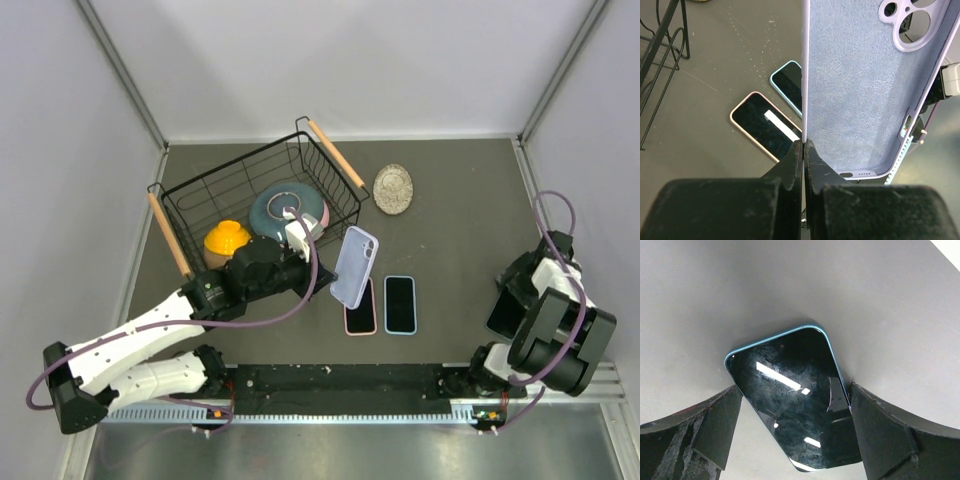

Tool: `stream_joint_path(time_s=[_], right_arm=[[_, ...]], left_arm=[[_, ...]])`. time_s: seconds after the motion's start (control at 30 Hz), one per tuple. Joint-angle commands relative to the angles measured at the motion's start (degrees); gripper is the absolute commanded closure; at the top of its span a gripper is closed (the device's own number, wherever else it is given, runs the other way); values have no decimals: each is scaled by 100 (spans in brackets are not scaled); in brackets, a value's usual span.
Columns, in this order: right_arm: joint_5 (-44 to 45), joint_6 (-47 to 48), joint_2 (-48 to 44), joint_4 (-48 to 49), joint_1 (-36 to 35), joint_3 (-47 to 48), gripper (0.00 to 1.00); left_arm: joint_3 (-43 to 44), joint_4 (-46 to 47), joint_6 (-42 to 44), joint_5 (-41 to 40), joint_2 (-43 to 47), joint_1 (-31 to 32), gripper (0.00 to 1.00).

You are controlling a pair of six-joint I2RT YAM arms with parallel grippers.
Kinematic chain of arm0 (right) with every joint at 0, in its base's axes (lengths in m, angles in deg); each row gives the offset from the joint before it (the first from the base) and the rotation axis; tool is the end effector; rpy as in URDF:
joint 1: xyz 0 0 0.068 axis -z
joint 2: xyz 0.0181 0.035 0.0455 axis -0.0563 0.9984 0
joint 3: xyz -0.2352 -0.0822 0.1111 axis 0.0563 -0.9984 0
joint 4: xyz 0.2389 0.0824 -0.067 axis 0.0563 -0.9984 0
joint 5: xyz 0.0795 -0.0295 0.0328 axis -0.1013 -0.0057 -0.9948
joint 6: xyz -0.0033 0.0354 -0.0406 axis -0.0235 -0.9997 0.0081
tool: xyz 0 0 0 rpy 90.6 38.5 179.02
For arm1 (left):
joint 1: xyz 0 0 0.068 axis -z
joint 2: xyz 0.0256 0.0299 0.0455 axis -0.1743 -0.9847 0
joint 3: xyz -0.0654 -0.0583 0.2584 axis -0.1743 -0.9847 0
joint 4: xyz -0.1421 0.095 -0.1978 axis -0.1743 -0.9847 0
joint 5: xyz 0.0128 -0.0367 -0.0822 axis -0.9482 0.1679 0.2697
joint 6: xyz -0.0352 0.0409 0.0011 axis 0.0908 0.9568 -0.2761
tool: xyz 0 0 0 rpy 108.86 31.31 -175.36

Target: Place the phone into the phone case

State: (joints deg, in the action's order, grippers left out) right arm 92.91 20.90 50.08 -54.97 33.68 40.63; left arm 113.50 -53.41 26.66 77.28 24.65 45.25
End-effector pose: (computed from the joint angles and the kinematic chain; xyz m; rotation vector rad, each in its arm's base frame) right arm 0.1851 -0.1142 0.1595 1.3250 2.4630 -0.2075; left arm 0.1197 -0.1772 0.3295 0.6306 1.9615 -0.9444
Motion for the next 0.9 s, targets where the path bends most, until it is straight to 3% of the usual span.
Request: stream_joint_path(time_s=[0.0,0.3,0.47,0.6,0.87], right_arm=[[-1243,-43,493,674,-504,-57,15],[-1709,-121,845,884,-1357,189,20],[-1665,-569,1222,920,-1920,636,20],[-1691,-623,1486,955,-1973,918,19],[-1754,774,1846,289,-1973,1420,12]], left_arm=[[-155,394,-100,-52,172,0,100],[-515,394,48,-263,542,0,100],[-454,359,101,-280,419,0,100],[-261,385,128,-166,78,0,100],[608,227,32,642,-1197,8,100]])
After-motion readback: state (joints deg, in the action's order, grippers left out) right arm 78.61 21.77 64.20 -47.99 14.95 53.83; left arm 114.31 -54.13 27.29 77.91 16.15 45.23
